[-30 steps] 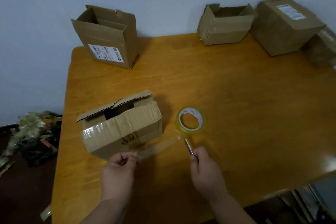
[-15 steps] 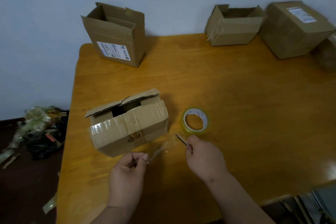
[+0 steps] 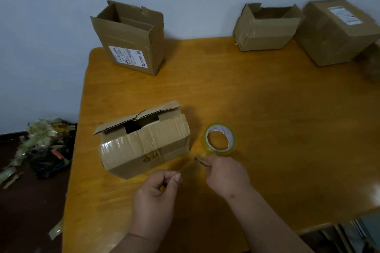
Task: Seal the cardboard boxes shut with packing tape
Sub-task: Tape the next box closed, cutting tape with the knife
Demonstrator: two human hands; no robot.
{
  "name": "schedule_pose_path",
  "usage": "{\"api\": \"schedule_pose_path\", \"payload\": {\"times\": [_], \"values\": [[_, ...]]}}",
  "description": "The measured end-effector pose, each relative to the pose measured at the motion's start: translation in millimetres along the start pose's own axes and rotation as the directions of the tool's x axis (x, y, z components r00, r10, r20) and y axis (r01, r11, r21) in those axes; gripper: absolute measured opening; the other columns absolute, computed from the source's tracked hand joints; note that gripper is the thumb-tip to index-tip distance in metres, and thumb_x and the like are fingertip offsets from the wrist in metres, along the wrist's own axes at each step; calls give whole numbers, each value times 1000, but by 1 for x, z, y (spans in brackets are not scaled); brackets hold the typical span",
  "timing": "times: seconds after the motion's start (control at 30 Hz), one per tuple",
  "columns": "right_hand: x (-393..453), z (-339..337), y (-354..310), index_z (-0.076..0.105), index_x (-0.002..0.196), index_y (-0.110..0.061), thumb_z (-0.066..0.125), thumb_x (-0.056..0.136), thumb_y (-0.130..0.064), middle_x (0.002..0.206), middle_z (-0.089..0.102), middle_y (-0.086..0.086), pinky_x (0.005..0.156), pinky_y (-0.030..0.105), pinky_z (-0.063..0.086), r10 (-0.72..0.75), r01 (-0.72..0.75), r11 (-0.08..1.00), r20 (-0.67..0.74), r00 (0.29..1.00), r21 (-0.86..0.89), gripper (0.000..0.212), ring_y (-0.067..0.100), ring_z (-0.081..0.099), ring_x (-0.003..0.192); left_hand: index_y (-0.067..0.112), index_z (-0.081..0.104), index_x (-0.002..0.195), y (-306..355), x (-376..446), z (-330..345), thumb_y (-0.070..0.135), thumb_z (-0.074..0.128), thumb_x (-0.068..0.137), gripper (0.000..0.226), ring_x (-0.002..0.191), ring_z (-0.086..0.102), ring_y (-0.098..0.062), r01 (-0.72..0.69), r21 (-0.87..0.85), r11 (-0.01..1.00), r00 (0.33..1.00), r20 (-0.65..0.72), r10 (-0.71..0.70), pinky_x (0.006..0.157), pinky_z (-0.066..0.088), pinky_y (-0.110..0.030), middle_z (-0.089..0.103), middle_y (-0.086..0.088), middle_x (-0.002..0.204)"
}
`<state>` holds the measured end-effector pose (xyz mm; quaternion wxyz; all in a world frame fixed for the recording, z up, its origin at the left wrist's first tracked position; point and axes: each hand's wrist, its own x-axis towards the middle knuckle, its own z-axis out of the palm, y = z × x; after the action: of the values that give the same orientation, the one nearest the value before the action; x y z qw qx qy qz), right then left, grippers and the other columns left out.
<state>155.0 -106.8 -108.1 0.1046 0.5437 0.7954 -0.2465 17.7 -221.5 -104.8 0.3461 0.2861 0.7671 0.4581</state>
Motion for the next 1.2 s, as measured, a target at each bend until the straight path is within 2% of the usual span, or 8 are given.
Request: {"api": "schedule_pose_path", "payload": {"times": [0.1,0.2,0.37,0.6,0.73,0.9,1.07,1.2], "values": [[-6,-3,6,46,85,-27,45,92,-22,70,50,-8,48,27,31,14,-14,1000,11,1000,4,9,19,52,67,32,70,69,-2,5,-3,17,72,86,23,62,59,-8,23,0,1000,999,-28,-23,55,43,-18,68,7,67],[-10,-3,11,46,85,-28,45,93,-23,70,51,-9,48,27,31,18,-18,1000,39,999,5,10,15,51,64,37,70,72,-3,11,-7,17,72,86,24,69,63,-10,30,-21,999,997,-70,-31,61,47,-22,70,6,71],[-3,1,8,45,83,-28,45,92,-24,70,50,-7,48,26,30,6,-7,1000,60,998,28,10,18,52,67,33,70,71,-1,10,-4,16,71,86,23,71,65,-15,30,-27,999,998,-49,-32,71,52,-39,71,5,71],[2,4,6,45,84,-28,45,92,-22,69,48,-8,58,28,38,13,-17,999,82,997,50,10,20,56,73,21,69,63,-2,18,-5,10,70,87,26,69,65,-16,71,-37,997,996,-53,-72,69,49,-35,70,2,67],[-2,-2,12,50,84,-25,46,93,-24,72,53,-7,56,28,38,47,-60,991,112,993,118,10,16,56,72,19,68,64,1,21,-9,12,70,86,23,65,63,-10,70,1,998,994,-83,-70,63,47,-30,69,5,65],[-14,-18,23,56,85,-24,48,94,-27,77,60,-6,54,28,37,74,-91,987,127,989,130,12,12,57,70,17,67,67,-1,24,-15,13,70,87,21,65,61,-13,108,9,994,988,-114,-107,62,45,-30,68,6,66],[-10,-17,17,47,73,-24,47,90,-23,70,54,-6,52,27,33,55,-62,996,127,990,57,17,13,53,65,17,68,67,-3,21,-16,13,70,87,21,65,63,-16,114,5,993,988,-101,-113,64,49,-35,69,2,66],[-8,-14,12,38,68,-26,48,92,-24,67,49,-7,49,26,29,42,-44,999,116,992,19,26,10,47,61,16,68,67,1,17,-18,13,70,87,21,60,61,-12,93,13,996,992,-92,-91,56,45,-24,69,2,67]]}}
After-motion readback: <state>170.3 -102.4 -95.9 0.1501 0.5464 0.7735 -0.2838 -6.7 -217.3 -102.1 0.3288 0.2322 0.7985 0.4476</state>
